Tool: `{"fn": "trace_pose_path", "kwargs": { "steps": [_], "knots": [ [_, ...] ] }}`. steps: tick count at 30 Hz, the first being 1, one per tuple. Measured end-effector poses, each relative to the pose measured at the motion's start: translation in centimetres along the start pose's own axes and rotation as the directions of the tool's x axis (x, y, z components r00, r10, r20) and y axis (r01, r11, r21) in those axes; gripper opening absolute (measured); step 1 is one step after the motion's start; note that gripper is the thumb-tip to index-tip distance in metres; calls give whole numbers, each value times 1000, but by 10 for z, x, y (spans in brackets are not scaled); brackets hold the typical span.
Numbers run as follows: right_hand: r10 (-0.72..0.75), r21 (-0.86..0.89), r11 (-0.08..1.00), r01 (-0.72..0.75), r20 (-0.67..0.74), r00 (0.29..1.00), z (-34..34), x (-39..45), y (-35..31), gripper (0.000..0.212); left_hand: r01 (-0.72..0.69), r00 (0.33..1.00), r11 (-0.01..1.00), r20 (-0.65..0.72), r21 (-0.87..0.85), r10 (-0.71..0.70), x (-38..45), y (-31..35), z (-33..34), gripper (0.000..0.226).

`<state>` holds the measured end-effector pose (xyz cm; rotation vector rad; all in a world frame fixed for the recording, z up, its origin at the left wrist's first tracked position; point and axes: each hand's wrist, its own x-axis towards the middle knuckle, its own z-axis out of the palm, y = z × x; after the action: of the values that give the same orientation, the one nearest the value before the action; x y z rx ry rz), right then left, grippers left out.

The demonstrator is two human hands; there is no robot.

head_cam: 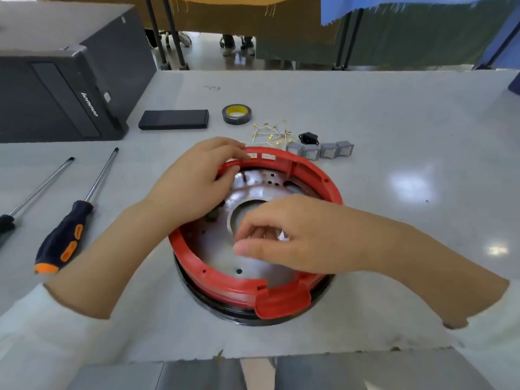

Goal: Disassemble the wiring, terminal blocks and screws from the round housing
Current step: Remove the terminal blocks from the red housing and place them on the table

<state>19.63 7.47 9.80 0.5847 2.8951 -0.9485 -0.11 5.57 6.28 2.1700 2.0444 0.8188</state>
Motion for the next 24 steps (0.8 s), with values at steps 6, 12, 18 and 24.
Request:
{"fn": "trace_pose_path", "kwargs": {
  "steps": [6, 12, 18, 24],
  "knots": [
    [14, -143, 990, -4, 64, 998, 30, -22, -28, 42, 111, 994, 981, 15, -157, -110, -34, 2, -17, 25],
    [-15, -256, 966, 23, 32, 999, 48, -31, -33, 31, 360, 927, 836, 58, -415, -370, -59, -5, -25, 40],
    [-46, -302, 953, 23, -70, 996, 58, -39, -32, 31, 499, 817, 527, 169, -689, -552, -74, -6, -21, 56],
    [-131, -387, 917, 92, -76, 989, 50, -48, -20, 57, 355, 847, 456, 75, -816, -527, -78, -4, -17, 76]
  ]
}}
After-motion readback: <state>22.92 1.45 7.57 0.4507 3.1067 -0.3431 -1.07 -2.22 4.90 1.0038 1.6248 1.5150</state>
